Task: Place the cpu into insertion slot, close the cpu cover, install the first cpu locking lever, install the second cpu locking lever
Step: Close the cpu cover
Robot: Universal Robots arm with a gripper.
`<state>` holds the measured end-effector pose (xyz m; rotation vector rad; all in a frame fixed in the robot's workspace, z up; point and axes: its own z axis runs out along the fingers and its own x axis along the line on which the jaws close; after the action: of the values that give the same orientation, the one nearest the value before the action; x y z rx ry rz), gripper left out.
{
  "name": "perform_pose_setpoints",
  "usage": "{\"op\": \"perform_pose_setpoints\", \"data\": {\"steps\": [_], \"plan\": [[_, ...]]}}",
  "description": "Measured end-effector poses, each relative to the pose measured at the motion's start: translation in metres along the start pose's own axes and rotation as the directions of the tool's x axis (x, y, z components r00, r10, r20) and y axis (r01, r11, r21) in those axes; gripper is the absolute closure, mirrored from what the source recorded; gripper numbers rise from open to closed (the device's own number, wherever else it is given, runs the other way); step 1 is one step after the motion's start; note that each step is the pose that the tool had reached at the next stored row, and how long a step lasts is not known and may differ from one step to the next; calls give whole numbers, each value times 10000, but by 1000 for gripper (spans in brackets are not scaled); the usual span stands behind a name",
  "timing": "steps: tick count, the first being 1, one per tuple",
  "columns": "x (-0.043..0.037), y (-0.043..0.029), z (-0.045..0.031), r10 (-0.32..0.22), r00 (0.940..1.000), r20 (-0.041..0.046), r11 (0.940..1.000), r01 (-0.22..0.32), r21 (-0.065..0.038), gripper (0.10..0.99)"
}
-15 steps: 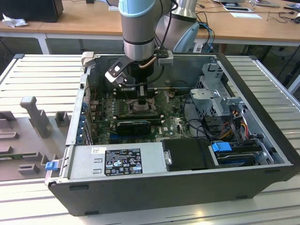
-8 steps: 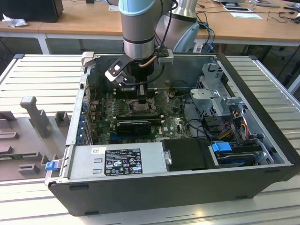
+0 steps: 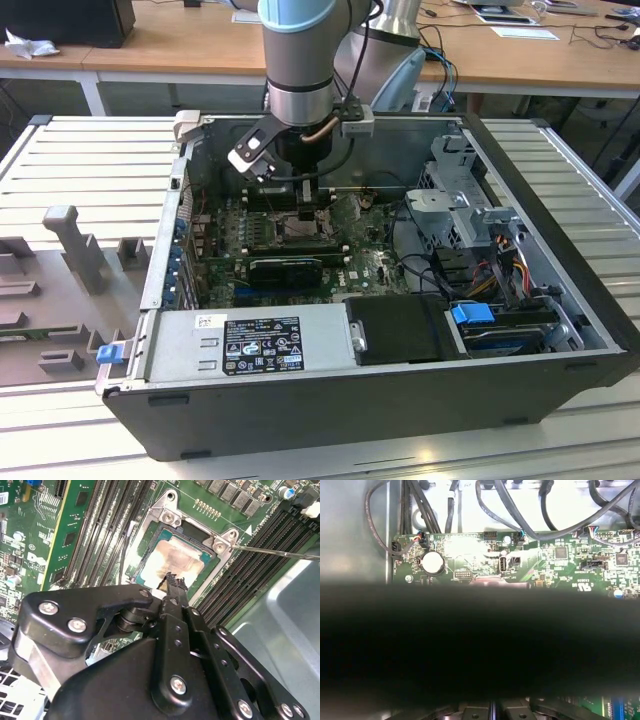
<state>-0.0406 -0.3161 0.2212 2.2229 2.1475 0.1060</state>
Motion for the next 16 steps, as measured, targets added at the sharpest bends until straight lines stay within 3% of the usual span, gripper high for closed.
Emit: {"op": "perform_pose_setpoints", "data": {"steps": [16], "plan": [[1, 4, -54, 16, 10000, 2, 10000, -16, 0, 980]]}}
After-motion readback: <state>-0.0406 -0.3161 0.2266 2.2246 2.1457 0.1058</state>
